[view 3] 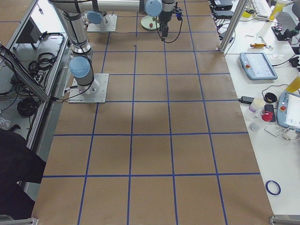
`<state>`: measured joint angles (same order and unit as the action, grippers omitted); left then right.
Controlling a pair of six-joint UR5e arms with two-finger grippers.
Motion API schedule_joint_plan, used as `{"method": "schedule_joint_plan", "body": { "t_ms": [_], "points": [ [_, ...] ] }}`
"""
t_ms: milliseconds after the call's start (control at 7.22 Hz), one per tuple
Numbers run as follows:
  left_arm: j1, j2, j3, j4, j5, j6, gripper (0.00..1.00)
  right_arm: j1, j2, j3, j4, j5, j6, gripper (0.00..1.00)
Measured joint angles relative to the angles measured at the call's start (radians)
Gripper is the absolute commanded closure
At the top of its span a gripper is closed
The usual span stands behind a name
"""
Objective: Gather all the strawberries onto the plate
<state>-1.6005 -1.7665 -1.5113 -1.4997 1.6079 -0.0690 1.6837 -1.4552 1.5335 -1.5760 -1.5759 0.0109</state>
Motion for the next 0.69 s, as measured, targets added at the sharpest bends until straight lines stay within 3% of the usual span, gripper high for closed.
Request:
{"method": "schedule_joint_plan", "body": {
  "t_ms": [693],
  "points": [
    [-0.031, 0.077, -0.01, -0.134, -0.011, -0.009, 0.0, 0.004, 0.0, 0.004, -0.004, 0.007, 0.004, 0.0]
  ]
}}
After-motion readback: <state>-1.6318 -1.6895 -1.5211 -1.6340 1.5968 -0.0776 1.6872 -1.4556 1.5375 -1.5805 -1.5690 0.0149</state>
